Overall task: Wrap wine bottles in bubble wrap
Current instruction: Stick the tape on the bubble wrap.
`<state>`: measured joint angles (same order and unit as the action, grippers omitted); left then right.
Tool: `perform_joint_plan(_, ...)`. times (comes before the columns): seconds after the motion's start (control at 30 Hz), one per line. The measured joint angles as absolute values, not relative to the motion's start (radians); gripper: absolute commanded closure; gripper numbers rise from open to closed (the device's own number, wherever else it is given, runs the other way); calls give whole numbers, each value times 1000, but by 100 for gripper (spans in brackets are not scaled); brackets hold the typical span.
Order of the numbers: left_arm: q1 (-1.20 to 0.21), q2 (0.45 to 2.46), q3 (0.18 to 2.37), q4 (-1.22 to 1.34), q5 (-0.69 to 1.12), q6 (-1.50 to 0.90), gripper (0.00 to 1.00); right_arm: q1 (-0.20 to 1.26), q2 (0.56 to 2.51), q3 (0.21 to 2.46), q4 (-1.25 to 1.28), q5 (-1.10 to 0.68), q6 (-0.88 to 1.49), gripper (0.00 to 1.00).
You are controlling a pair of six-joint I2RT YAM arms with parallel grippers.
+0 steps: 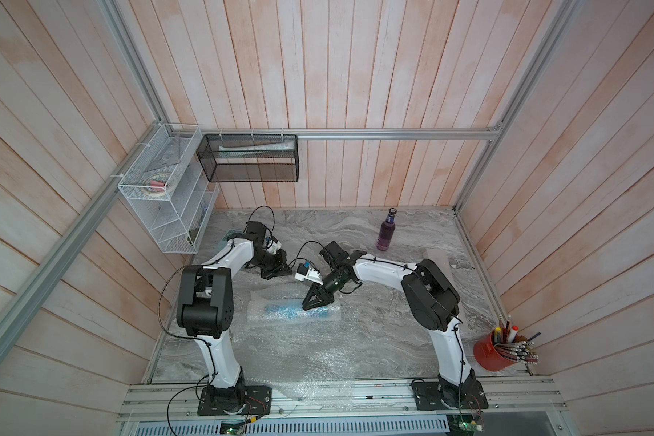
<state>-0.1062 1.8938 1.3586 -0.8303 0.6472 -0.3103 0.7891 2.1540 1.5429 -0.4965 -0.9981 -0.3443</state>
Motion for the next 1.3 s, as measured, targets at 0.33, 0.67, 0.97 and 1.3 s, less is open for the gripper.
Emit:
perform_joint_plan(0.33, -133, 1897, 1324, -902, 652, -269, 100, 789, 2146, 1543, -494, -984, -341, 72)
perform_joint_plan(0.67, -133, 1874, 1246, -926, 674, -257, 100, 747, 2066, 1543, -478, -969, -327, 44)
perform_joint_plan(0.97, -133, 1841, 1235, -926, 677, -257, 100, 698, 2078, 1608, -406, -931, -315, 33)
perform_joint_plan(1.3, -133, 1829, 1200, -926, 680, -257, 100, 696, 2286, 1785, -428, -922, -323, 32)
